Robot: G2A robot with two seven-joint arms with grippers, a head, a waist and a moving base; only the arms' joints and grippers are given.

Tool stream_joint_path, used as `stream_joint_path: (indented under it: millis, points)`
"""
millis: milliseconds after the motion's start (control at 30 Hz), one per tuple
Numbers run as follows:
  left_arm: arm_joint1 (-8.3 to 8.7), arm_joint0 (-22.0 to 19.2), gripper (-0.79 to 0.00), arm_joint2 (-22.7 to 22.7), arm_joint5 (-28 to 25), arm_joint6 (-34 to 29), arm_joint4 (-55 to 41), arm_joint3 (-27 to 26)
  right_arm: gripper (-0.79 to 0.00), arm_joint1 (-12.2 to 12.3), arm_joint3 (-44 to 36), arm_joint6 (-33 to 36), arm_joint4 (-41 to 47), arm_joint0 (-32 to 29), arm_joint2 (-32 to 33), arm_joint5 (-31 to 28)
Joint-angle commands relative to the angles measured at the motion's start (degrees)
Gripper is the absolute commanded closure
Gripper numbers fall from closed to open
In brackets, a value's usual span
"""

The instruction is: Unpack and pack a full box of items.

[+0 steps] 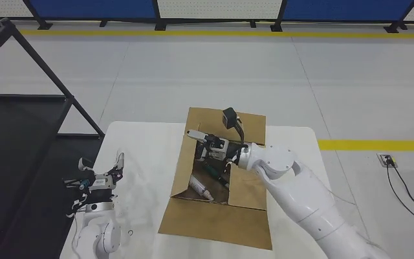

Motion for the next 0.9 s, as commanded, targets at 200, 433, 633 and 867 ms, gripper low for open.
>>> stream_joint_path:
  millis: [200, 433, 633, 867]
  points:
    - [0.0, 0.0, -0.785, 0.0, 0.0, 0.0, 0.0, 0.0, -0.785, -2.22, -2.23, -4.4, -1.93, 1.62, -3.69, -0.39]
    - [0.0, 0.0, -0.785, 0.0, 0.0, 0.0, 0.0, 0.0, -0.785, -6.64, 4.37, -7.02, -1.92, 7.61, -9.79, -1.9]
    - [0.04, 1.96, -0.785, -1.88, 0.84, 0.41, -2.11, -1.05, -0.785, -11.11, 12.57, -6.67, -1.07, 12.82, -14.42, -2.59]
    - [0.07, 3.6, -0.785, -3.65, 1.25, 0.88, -4.01, -1.55, -0.785, -15.72, 20.77, -5.47, 0.02, 16.52, -17.25, -5.65]
